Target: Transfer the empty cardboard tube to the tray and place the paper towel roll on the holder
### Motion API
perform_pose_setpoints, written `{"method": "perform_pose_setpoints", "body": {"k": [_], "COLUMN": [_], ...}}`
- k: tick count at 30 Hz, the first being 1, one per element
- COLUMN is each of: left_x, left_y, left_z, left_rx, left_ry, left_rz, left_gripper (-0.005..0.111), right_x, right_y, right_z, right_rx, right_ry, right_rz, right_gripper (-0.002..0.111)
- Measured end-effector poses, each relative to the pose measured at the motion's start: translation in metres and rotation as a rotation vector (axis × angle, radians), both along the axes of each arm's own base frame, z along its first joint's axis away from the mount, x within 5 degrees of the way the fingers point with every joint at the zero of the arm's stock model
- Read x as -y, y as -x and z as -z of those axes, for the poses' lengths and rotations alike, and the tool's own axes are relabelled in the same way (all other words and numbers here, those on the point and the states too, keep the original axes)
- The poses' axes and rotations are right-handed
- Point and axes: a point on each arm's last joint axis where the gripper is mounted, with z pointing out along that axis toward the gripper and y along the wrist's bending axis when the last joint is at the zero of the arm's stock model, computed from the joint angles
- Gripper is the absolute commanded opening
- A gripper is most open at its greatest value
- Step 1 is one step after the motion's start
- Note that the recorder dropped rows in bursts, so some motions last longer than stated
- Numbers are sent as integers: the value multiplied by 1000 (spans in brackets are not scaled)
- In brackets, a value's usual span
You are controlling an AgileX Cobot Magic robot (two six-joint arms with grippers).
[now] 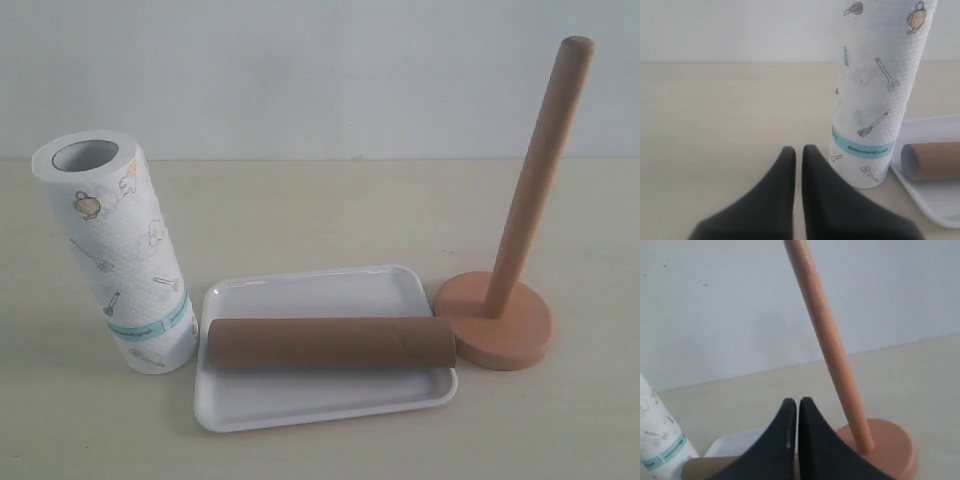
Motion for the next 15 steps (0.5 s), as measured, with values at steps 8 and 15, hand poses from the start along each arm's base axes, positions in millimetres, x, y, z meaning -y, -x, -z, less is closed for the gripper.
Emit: {"method": "perform_pose_setpoints", "body": {"k": [8, 15], "left_x": [0, 0], "left_y": [0, 0], "left_z": [0, 0], "left_rx": [0, 0], "left_ry": [0, 0], "left_rz": [0, 0], "left_gripper": [4, 4], "right_x": [1, 0], "right_y": [4, 5], "right_z": [-1, 12], "right_rx": [36, -51], "right_ry": [19, 189], "right_rz": [-6, -28], "right_gripper": [1, 1]}}
